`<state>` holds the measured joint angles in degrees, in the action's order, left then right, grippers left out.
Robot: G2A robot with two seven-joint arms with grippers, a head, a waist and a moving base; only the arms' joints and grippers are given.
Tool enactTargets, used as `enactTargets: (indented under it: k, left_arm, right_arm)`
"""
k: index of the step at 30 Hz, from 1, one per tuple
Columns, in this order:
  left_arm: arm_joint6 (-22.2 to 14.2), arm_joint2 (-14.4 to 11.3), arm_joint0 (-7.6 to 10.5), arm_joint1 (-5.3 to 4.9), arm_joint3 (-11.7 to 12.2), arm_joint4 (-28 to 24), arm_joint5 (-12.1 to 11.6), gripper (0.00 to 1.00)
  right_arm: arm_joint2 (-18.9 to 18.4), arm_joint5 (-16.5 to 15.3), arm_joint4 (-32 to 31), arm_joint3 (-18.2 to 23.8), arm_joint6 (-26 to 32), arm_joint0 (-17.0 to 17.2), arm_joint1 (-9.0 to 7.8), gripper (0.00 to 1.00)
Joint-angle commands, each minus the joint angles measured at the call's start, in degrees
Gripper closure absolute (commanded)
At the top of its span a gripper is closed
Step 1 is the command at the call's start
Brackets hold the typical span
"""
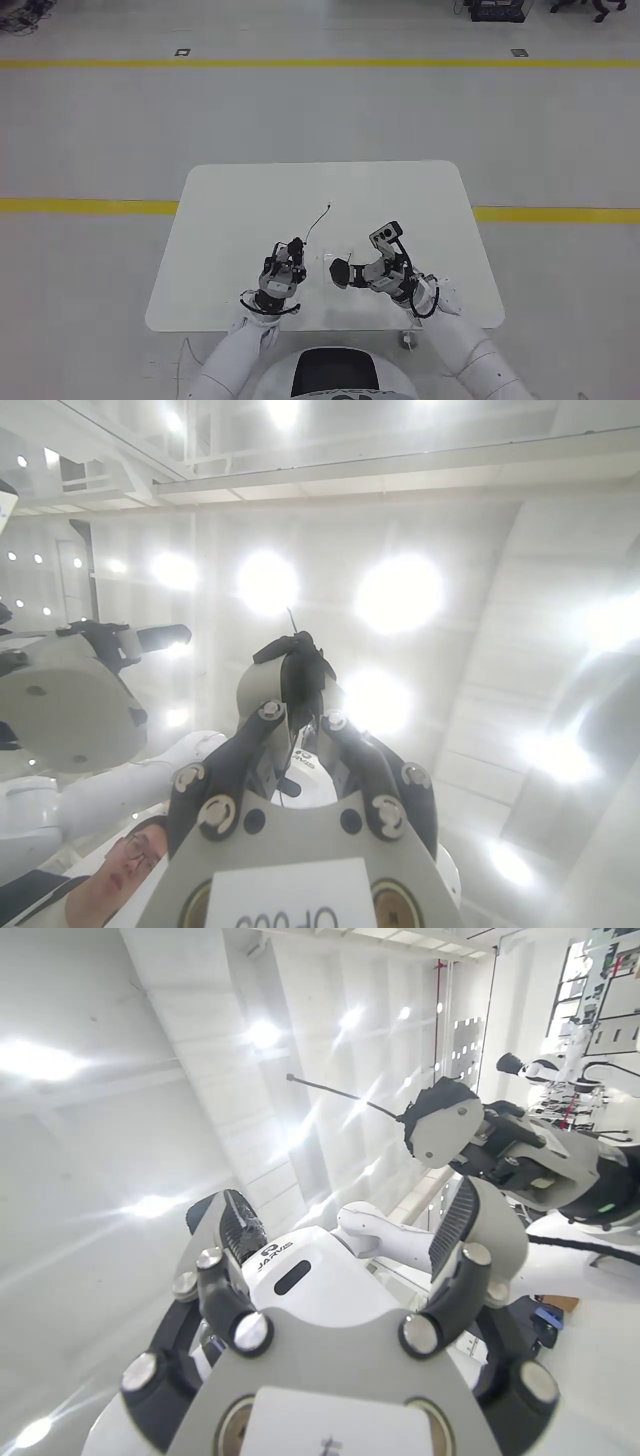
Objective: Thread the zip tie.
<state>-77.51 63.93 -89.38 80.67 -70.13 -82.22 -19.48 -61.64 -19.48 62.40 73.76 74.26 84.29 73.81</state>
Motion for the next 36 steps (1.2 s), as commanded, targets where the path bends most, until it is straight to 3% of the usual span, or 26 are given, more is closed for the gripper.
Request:
enactTargets:
  k: [1,3,6,10,12,13,14,15,23,36]
  left_arm:
    - [0.0,0.0,0.00,0.00,0.0,0.0,0.0,1.00]
    - [0.4,0.0,0.01,0.00,-0.1,0.1,0.1,1.00]
    - [2.5,-1.2,-0.64,0.27,-1.4,0.3,0.0,1.00]
    - [5.0,-0.3,-1.19,0.97,-1.2,3.4,0.0,1.00]
    - [5.5,0.6,-1.31,1.39,-1.2,5.3,0.0,1.00]
    - [5.6,1.1,-1.56,1.72,-1.3,6.3,0.0,1.00]
    - [5.6,1.3,-1.78,2.00,-1.4,6.6,0.0,1.00]
    - [5.6,1.4,-1.95,2.26,-1.4,6.9,0.0,1.00]
    - [5.6,2.5,-2.41,4.07,-0.3,9.4,0.0,1.00]
    - [5.1,3.5,-2.63,5.77,0.7,11.1,0.0,1.00]
  right_arm:
    - [0.3,0.7,-0.1,0.7,-0.9,0.0,0.06,0.00]
    - [0.7,2.2,1.5,1.5,-0.1,0.1,0.22,0.00]
    - [1.6,1.2,4.1,-0.1,1.3,-0.8,0.82,0.00]
    - [3.3,0.2,8.3,-4.7,3.7,-2.8,1.97,0.00]
    - [4.0,0.0,10.3,-6.7,5.0,-3.5,2.53,0.10]
    - [4.2,0.0,11.4,-8.0,5.4,-3.9,2.89,0.21]
    - [4.5,0.0,12.2,-8.7,5.4,-4.2,3.16,0.42]
    - [4.8,0.0,13.1,-9.4,5.4,-4.3,3.42,0.51]
    - [7.4,0.0,15.1,-13.4,5.4,-6.2,4.99,0.60]
    - [9.3,0.0,14.6,-16.1,5.4,-7.4,6.08,0.72]
